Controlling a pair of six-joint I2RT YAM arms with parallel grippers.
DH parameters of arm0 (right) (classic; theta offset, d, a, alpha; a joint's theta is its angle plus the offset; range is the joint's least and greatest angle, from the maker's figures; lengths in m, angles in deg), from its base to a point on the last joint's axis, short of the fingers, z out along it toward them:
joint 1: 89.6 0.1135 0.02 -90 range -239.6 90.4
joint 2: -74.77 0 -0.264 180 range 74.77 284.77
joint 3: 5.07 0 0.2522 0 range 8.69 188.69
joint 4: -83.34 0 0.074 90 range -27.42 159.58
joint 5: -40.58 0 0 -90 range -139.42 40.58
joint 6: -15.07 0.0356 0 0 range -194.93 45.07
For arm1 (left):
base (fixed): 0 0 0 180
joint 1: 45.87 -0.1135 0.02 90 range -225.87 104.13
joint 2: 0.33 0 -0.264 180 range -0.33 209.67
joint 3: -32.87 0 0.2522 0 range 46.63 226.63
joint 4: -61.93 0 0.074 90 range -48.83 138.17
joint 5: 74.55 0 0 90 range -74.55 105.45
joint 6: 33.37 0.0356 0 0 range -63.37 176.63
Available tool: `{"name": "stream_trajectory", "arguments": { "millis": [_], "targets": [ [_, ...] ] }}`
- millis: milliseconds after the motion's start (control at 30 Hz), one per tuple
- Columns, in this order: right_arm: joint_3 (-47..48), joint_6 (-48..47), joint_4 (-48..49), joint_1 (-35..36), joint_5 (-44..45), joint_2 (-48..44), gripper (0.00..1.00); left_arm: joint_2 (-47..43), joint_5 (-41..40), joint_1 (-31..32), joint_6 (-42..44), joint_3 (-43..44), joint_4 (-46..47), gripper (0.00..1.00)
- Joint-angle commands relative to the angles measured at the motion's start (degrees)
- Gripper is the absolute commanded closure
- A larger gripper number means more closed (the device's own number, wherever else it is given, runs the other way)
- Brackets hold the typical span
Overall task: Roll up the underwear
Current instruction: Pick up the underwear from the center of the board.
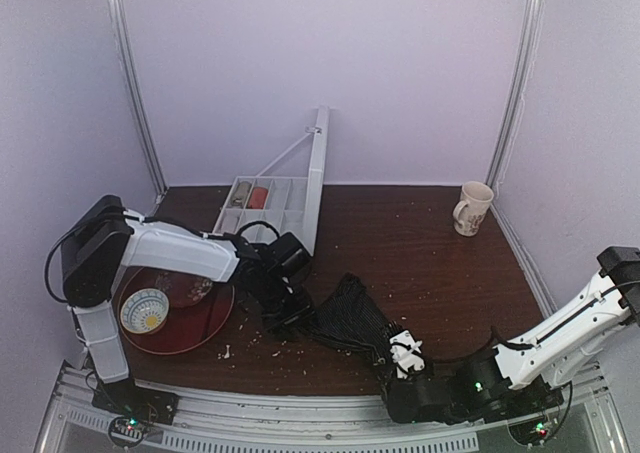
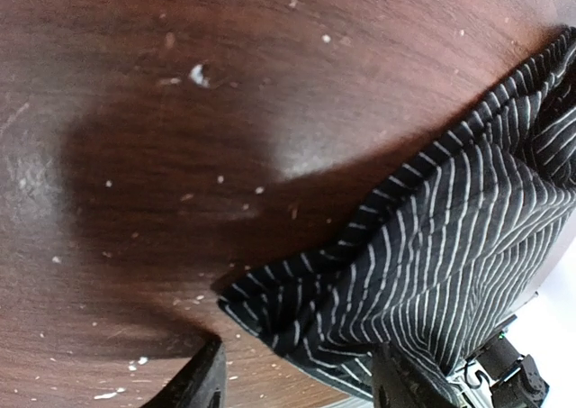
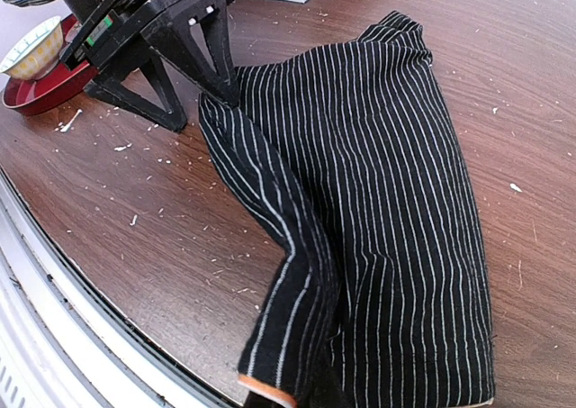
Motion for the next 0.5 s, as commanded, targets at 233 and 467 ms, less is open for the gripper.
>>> {"name": "stream_trajectory", "arguments": {
  "millis": [233, 467],
  "targets": [
    [-0.15, 0.18, -0.44, -0.26, 1.01, -0.73, 1.00, 3.98, -0.95, -0.70, 0.43, 1.68, -0.91, 0.51],
    [-0.35, 0.36, 0.09, -0.25, 0.91, -0.72, 1.00, 4.80, -0.24, -1.62, 2.27, 2.40, -1.97, 1.00]
  ]
}}
